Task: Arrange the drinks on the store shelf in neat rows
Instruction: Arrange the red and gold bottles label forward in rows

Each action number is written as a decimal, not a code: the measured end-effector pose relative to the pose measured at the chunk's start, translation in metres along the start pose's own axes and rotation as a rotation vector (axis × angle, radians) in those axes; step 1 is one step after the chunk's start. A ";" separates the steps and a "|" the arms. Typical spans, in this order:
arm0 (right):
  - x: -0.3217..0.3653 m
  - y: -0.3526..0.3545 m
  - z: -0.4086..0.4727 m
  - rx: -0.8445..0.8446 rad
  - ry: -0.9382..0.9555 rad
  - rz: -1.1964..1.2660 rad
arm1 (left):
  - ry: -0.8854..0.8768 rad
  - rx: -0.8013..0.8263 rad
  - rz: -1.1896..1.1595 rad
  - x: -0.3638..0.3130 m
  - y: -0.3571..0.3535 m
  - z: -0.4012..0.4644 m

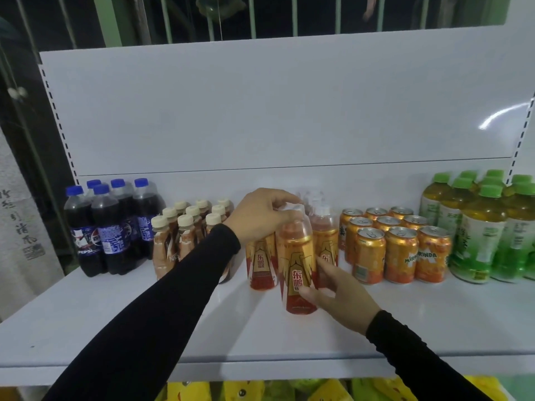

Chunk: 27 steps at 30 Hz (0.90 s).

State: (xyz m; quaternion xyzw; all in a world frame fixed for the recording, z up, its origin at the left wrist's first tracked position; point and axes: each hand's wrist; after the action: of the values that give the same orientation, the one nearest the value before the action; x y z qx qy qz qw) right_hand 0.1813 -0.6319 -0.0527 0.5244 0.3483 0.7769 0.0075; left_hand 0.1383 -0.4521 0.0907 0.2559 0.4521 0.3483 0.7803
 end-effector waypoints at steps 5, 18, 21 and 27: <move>-0.020 0.011 -0.011 0.017 -0.146 -0.511 | 0.041 0.003 0.090 0.006 -0.012 0.014; -0.049 0.016 -0.010 0.175 -0.348 -0.814 | 0.172 -0.071 0.068 0.024 -0.045 0.039; -0.052 0.014 -0.009 0.173 -0.338 -0.843 | 0.176 -0.025 0.142 0.025 -0.043 0.042; -0.052 0.014 -0.009 0.182 -0.347 -0.859 | 0.101 0.164 0.346 0.019 -0.025 0.055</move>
State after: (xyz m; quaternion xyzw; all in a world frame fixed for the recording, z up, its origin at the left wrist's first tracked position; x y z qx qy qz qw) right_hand 0.2026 -0.6665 -0.0893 0.4534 0.5941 0.5706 0.3405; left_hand 0.2012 -0.4582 0.0880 0.3748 0.4668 0.4515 0.6617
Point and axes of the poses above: each hand's wrist, its own z-axis towards the middle knuckle, its own y-axis out of the back of the hand, x = y × z, and after that the axes turned 6 degrees about -y, right-handed
